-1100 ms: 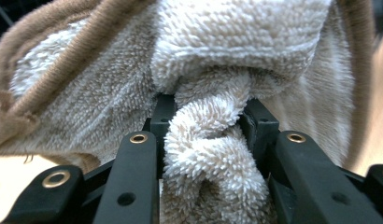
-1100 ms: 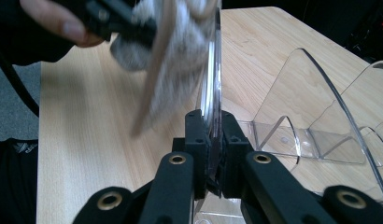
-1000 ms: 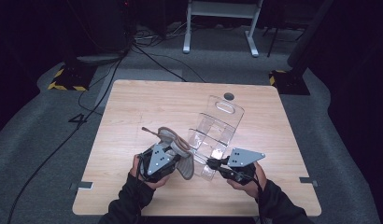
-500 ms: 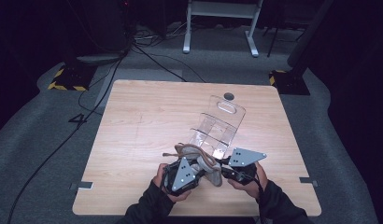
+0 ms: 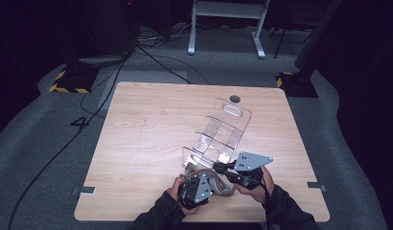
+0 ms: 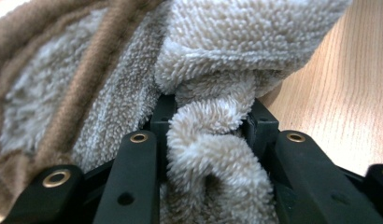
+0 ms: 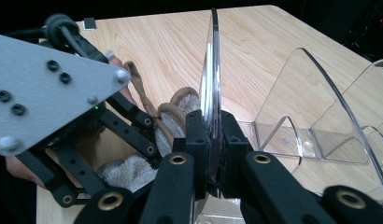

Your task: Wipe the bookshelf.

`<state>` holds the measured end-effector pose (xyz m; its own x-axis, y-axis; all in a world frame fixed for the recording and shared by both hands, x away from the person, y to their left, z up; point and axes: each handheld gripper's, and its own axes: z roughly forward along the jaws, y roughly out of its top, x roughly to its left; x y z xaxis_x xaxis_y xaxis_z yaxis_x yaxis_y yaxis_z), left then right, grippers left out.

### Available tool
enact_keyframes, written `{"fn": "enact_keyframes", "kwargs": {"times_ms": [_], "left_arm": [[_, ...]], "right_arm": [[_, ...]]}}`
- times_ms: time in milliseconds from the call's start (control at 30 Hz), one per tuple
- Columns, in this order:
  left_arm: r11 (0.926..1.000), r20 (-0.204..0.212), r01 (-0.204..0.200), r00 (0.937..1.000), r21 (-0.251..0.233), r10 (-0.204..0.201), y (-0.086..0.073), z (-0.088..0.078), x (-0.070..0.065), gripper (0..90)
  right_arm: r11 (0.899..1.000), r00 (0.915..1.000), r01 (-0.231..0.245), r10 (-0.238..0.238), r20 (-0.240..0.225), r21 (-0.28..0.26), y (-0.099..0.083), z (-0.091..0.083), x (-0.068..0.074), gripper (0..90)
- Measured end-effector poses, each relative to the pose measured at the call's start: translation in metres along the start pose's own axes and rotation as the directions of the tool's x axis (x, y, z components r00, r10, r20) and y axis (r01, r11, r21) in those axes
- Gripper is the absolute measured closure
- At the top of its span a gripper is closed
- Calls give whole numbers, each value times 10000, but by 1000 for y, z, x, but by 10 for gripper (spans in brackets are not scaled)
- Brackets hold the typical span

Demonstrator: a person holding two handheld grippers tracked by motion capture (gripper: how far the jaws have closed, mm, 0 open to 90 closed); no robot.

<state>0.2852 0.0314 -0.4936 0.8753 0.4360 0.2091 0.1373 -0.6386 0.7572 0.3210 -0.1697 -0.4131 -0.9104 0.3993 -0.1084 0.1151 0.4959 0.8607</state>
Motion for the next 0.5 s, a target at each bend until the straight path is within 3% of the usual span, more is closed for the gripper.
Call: {"fn": "enact_keyframes", "kwargs": {"times_ms": [133,233,367,433,500], "left_arm": [[9990,-471,278,9985,343,-261,-8,-12,16,647],[9931,-1035,1144,9884,249,-1112,-20,-27,40,645],[9821,-1462,1872,9712,-191,-1880,-25,-45,63,645],[9788,-1633,1967,9654,-564,-2034,-22,-53,67,644],[9743,-1626,1941,9639,-1139,-2110,-15,-63,68,642]], "right_arm": [[10000,10000,25,-25,-17,-11,-1,-1,0,855],[10000,10000,9,-9,-13,-16,-1,-1,0,855],[10000,10000,40,-40,33,9,0,-1,0,854],[10000,10000,45,-46,81,35,0,-1,1,853],[10000,9999,63,-64,140,73,0,-2,2,853]]}}
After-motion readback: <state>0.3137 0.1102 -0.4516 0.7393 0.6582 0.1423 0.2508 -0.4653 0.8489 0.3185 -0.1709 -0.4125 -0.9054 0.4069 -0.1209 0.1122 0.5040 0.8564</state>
